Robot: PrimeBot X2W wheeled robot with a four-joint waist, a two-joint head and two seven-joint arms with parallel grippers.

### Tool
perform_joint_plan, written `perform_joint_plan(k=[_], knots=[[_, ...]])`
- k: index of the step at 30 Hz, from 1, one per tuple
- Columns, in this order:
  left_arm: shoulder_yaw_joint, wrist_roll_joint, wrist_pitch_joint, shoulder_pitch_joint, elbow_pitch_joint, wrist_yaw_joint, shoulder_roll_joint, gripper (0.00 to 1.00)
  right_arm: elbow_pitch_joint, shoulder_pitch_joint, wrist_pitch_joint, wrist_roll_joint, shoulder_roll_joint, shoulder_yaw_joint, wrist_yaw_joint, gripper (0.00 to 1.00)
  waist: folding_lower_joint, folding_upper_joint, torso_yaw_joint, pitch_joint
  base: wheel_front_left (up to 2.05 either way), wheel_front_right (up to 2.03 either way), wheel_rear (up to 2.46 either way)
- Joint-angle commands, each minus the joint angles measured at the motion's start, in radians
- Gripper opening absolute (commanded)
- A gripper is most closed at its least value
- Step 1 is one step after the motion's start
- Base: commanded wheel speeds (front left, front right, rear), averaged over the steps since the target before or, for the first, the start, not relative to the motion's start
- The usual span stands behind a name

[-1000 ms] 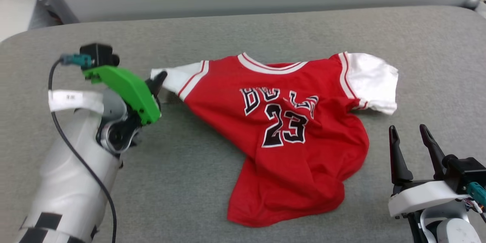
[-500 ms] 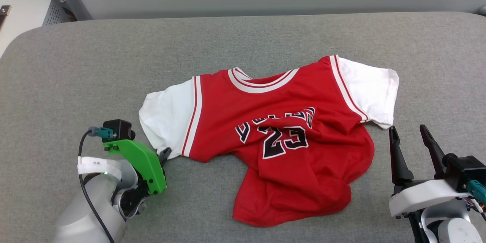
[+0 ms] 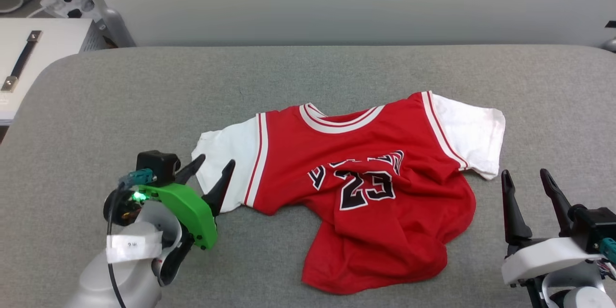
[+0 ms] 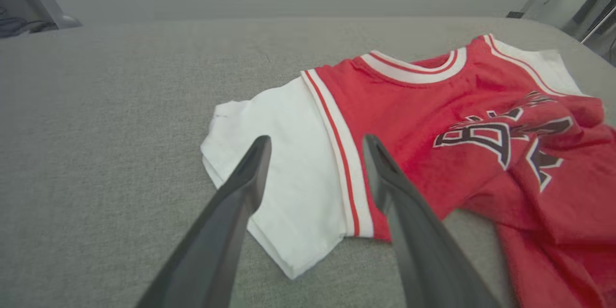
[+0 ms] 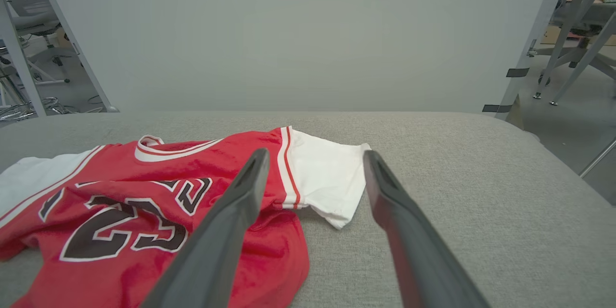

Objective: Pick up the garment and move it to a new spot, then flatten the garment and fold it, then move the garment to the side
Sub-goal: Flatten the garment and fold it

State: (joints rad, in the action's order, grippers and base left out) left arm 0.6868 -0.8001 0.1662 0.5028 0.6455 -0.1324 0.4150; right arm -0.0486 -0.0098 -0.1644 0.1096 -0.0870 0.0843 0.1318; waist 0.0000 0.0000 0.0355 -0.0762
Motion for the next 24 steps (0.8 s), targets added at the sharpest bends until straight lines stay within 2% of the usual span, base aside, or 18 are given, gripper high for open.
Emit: perform_joint_plan(k=[1,6,9,11,16,18,24], knots=[[-0.003,0.018,0.044,-0.023,-0.025,0.002,0.017,1.00,0.005,0.020,-0.005,0.008,-0.013,0.005,-0.001,1.00,0.0000,0.0000,0.016,0.043,0.00,0.00,0.00],[-0.076,0.064,0.094,-0.095,-0.161,0.060,0.014,1.00,0.025,0.043,0.004,0.013,-0.025,0.016,-0.001,1.00,0.0000,0.0000,0.023,0.074,0.00,0.00,0.00],[-0.194,0.126,0.095,-0.180,-0.315,0.111,0.000,1.00,0.041,0.055,0.008,0.015,-0.024,0.018,-0.001,1.00,0.0000,0.0000,0.025,0.081,0.00,0.00,0.00],[-0.261,0.174,0.095,-0.251,-0.405,0.129,-0.022,1.00,0.050,0.065,0.008,0.016,-0.022,0.020,-0.001,1.00,0.0000,0.0000,0.026,0.083,0.00,0.00,0.00],[-0.371,0.305,0.095,-0.407,-0.542,0.133,-0.092,1.00,0.052,0.088,0.008,0.019,-0.015,0.022,-0.001,1.00,0.0000,0.0000,0.027,0.088,0.00,0.00,0.00],[-0.399,0.331,0.095,-0.448,-0.554,0.120,-0.126,1.00,0.051,0.092,0.008,0.020,-0.012,0.022,-0.001,1.00,0.0000,0.0000,0.027,0.089,0.00,0.00,0.00],[-0.449,0.422,0.095,-0.479,-0.551,0.083,-0.177,1.00,0.052,0.093,0.012,0.019,-0.007,0.025,-0.001,1.00,0.0000,0.0000,0.035,0.077,0.00,0.00,0.00]])
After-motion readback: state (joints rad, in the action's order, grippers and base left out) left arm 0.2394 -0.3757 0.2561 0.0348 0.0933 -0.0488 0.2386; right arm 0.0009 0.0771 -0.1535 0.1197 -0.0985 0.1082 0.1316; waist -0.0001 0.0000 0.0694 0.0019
